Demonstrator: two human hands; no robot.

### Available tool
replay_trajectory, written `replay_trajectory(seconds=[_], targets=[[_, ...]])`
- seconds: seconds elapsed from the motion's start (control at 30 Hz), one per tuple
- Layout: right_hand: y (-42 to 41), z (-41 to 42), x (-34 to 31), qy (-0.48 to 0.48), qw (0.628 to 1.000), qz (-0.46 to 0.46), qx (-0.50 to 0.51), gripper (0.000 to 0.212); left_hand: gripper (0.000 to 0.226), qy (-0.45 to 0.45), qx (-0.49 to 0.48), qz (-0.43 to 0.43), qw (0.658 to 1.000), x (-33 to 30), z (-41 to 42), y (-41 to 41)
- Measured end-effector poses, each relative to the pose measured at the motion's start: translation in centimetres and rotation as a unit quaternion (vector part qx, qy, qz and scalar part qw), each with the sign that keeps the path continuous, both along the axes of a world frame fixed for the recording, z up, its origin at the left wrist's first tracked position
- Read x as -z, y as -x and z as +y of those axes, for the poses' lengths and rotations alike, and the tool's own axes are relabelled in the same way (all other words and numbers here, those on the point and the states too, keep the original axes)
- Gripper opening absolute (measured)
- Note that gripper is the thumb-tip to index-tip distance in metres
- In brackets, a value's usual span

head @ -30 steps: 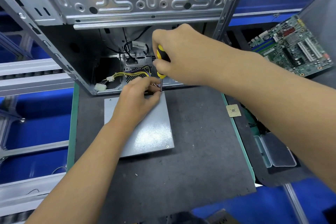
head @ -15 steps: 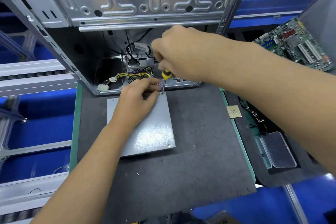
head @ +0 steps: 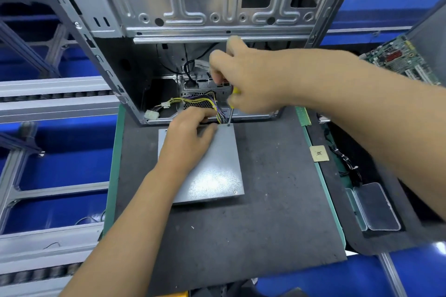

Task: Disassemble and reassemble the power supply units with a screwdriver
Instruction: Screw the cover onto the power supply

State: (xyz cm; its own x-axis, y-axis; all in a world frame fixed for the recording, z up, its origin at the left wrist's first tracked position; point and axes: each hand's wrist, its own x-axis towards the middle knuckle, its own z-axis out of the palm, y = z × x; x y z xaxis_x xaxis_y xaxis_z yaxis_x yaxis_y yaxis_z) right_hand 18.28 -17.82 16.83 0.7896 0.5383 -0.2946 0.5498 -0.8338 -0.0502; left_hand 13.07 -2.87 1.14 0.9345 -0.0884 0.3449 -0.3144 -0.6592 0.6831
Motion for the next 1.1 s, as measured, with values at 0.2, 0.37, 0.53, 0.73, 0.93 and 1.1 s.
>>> replay_trajectory(seconds=[0.2,0.37,0.53,0.73,0.93,1.1], targets=[[0.2,0.5,-0.3,0.108,0.985,-0.131,0.015,0.042,0.012,-0.066,0.037,-0.012,0.997,0.6,0.0,0.6],[0.0,1.2,-0.6,0.036,0.999,0.005,-0.008,0.017,0.012,-0.069,0.037,-0.026,0.997,0.9,-0.2,1.0],[0.6,0.4,0.0,0.112,0.992,-0.054,0.036,0.033,0.015,-0.091,0.043,-0.038,0.994,0.8,-0.4,1.4],[-0.3,-0.7,-0.3,0.017,0.999,-0.049,0.011,0.010,0.018,-0.113,0.044,-0.045,0.992,1.0,-0.4,1.7],[0.5,-1.5,1.0,0.003,0.980,-0.193,0.046,0.051,0.024,-0.134,0.038,-0.027,0.990,1.0,-0.5,1.7],[0.0,-3.5,0.7,-0.050,0.974,-0.204,0.091,0.049,0.033,-0.156,0.036,-0.023,0.987,1.1,-0.6,1.6]])
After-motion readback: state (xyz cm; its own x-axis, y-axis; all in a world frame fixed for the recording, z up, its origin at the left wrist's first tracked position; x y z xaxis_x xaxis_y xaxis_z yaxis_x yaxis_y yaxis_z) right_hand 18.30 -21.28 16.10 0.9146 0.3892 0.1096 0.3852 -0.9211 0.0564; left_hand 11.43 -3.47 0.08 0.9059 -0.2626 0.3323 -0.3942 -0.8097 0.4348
